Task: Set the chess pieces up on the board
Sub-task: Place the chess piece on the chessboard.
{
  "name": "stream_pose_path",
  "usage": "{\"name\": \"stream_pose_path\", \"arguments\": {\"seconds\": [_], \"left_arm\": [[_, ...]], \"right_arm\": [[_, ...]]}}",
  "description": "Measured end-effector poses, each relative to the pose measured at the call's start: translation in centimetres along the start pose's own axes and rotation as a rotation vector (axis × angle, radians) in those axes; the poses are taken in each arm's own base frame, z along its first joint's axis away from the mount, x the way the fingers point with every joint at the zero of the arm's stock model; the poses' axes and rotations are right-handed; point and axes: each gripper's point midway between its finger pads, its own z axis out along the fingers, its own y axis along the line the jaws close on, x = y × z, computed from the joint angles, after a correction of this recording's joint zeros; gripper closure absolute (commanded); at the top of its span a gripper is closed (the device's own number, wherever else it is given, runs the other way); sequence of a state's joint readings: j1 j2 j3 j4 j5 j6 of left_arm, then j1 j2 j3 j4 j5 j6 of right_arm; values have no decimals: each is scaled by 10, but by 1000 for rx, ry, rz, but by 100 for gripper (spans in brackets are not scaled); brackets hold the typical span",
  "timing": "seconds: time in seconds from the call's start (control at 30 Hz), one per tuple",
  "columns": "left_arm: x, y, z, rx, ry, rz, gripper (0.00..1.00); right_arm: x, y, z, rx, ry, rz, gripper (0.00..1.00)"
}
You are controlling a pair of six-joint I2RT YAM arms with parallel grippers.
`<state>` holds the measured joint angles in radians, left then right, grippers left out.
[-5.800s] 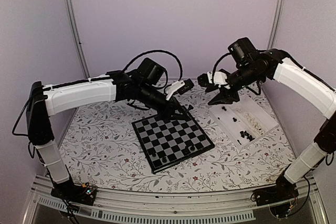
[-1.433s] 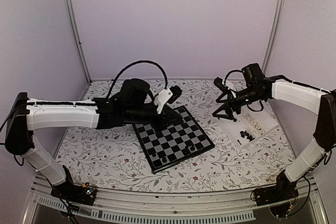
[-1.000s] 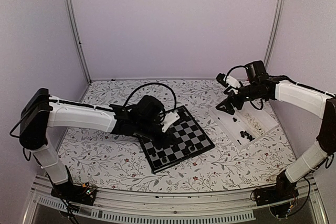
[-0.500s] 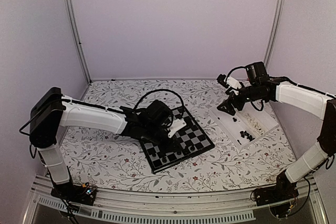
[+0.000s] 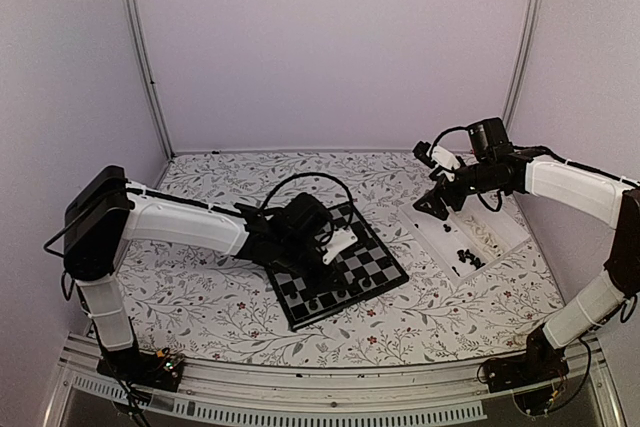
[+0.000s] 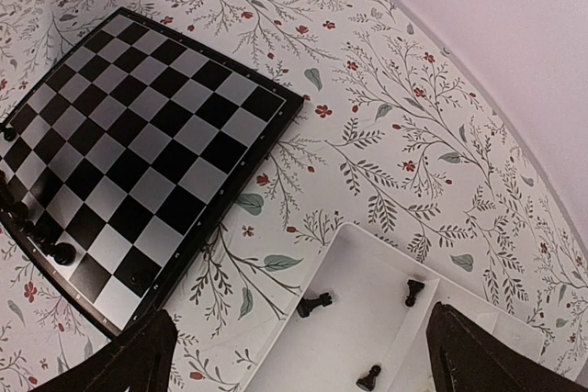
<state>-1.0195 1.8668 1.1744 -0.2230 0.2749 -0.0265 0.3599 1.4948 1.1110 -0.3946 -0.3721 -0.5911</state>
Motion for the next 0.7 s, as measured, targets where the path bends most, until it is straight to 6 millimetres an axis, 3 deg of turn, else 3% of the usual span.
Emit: {"name": "stream_pose_path", "arguments": {"seconds": [0.33,0.53,0.7], "left_arm": [[2,4,3,-18,9,-2,80],[3,5,3,-23,13,-3,70],[5,4,2,-25,22,-4,67]], "right_arm": [[0,1,0,-4,-2,0,1],[0,1,0,-5,-2,0,1],[0,0,0,-3,-1,3,1]]}}
